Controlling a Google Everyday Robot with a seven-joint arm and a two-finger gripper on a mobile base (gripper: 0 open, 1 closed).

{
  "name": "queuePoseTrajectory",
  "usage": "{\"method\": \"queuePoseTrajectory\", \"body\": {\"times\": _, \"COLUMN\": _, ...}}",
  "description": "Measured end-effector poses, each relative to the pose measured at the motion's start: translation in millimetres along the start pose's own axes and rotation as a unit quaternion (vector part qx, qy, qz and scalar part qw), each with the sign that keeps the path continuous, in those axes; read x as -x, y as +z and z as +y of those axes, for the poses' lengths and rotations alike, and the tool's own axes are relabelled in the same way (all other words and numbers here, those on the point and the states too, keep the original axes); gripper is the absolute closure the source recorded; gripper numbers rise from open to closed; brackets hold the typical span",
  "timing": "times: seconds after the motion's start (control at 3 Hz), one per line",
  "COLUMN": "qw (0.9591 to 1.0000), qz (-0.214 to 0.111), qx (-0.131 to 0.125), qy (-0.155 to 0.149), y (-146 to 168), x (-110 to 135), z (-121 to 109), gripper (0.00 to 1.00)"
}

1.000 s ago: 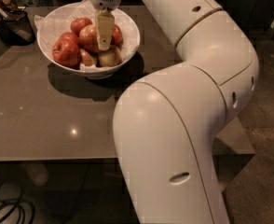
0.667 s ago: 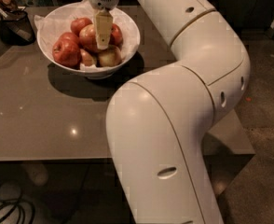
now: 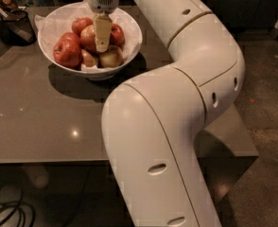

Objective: Pick apple from white bowl

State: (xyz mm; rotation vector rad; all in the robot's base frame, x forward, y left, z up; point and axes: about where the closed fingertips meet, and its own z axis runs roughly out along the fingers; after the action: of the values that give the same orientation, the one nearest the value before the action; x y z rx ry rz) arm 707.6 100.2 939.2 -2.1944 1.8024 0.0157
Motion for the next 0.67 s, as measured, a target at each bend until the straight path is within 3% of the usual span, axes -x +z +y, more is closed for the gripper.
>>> {"method": "queuePoseTrajectory", "body": {"times": 0.67, "qw": 0.9997, "qz": -0.006, "qx": 0.02, "qy": 0.01, "y": 11.9, "x": -0.8, "z": 5.9, "gripper": 0.28}}
